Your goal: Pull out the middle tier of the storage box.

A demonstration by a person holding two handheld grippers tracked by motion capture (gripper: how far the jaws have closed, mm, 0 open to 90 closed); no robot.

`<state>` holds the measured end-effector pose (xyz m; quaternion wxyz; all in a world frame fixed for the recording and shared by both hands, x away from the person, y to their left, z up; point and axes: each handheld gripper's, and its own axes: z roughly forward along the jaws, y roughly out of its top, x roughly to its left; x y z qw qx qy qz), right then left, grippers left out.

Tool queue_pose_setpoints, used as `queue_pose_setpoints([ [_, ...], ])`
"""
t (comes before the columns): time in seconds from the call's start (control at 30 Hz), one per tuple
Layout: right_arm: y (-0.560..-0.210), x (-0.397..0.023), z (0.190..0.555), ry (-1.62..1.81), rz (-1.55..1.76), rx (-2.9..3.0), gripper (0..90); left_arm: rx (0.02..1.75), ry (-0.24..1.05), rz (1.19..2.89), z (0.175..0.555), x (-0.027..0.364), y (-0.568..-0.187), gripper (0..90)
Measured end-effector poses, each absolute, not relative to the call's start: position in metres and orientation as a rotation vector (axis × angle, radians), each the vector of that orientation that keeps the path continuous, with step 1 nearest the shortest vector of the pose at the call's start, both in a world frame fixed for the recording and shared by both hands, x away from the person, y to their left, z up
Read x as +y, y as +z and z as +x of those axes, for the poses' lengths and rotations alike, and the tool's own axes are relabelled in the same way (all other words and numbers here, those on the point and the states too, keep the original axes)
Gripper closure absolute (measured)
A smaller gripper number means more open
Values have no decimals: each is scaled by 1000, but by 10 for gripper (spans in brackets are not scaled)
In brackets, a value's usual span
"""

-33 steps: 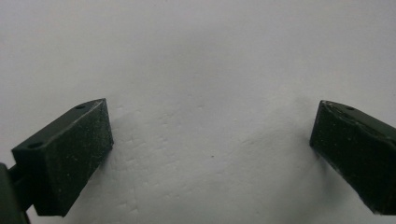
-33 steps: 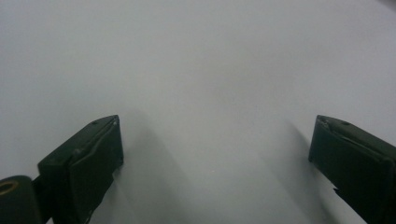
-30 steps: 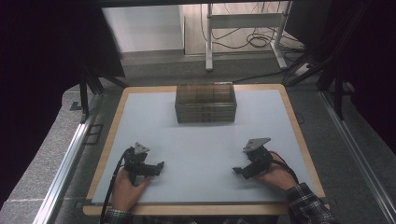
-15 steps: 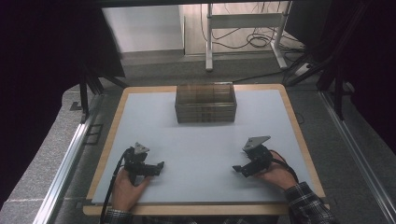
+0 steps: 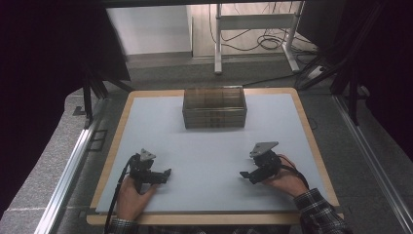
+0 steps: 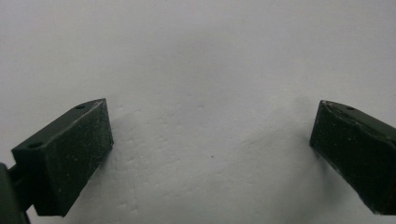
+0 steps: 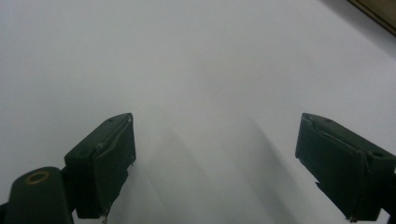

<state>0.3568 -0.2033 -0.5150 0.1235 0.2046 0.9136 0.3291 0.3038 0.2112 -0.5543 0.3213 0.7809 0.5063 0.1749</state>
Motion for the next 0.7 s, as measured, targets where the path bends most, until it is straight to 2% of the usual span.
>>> queue_pose_setpoints([
  [0.7, -507, -193, 361, 898, 551, 2633, 167, 1330, 459, 2050, 304, 211, -554, 0],
])
